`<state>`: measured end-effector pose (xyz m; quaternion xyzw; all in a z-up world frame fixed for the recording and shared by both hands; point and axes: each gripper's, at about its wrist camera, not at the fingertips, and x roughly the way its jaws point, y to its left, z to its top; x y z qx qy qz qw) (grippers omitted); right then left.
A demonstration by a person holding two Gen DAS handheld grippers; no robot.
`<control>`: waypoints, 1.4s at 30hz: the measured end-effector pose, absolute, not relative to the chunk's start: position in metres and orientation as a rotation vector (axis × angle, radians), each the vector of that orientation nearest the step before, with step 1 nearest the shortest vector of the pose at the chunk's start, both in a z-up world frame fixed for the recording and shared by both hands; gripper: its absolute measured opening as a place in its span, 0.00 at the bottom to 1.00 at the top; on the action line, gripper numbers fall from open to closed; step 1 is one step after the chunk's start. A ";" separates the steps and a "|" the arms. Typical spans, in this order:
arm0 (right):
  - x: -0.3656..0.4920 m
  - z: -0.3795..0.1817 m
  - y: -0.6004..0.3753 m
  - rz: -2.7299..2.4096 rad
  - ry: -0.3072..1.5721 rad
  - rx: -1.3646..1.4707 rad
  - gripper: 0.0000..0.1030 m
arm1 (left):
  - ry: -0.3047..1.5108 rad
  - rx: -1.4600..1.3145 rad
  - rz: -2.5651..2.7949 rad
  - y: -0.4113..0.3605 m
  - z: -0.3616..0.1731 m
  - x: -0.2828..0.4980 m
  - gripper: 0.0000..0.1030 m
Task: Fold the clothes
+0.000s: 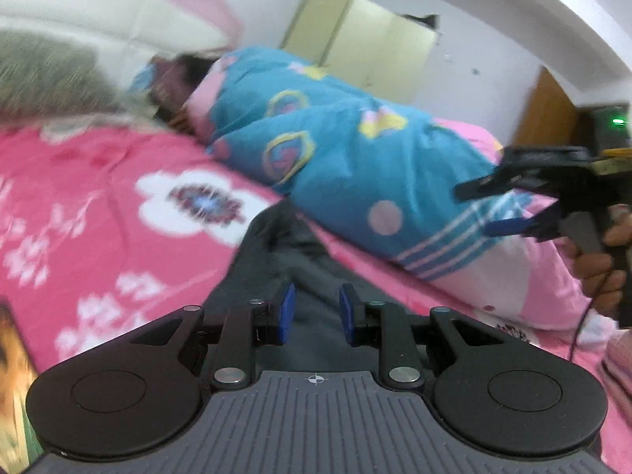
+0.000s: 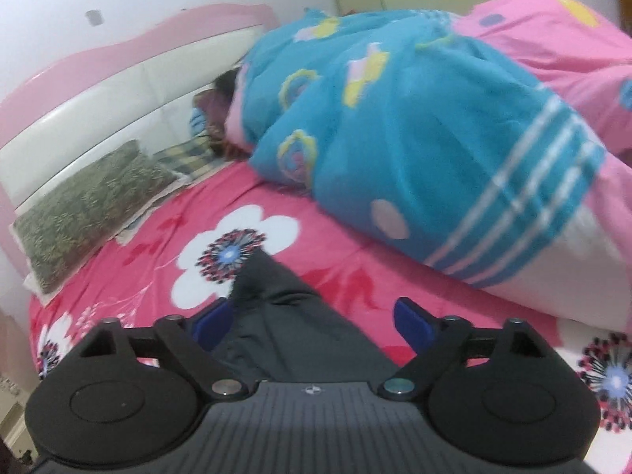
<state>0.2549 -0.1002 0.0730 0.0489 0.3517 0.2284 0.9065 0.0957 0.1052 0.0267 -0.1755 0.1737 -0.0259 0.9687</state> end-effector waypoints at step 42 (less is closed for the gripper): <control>0.148 0.091 -0.195 0.341 0.546 0.126 0.36 | 0.433 -0.435 -0.103 0.132 -0.008 0.117 0.30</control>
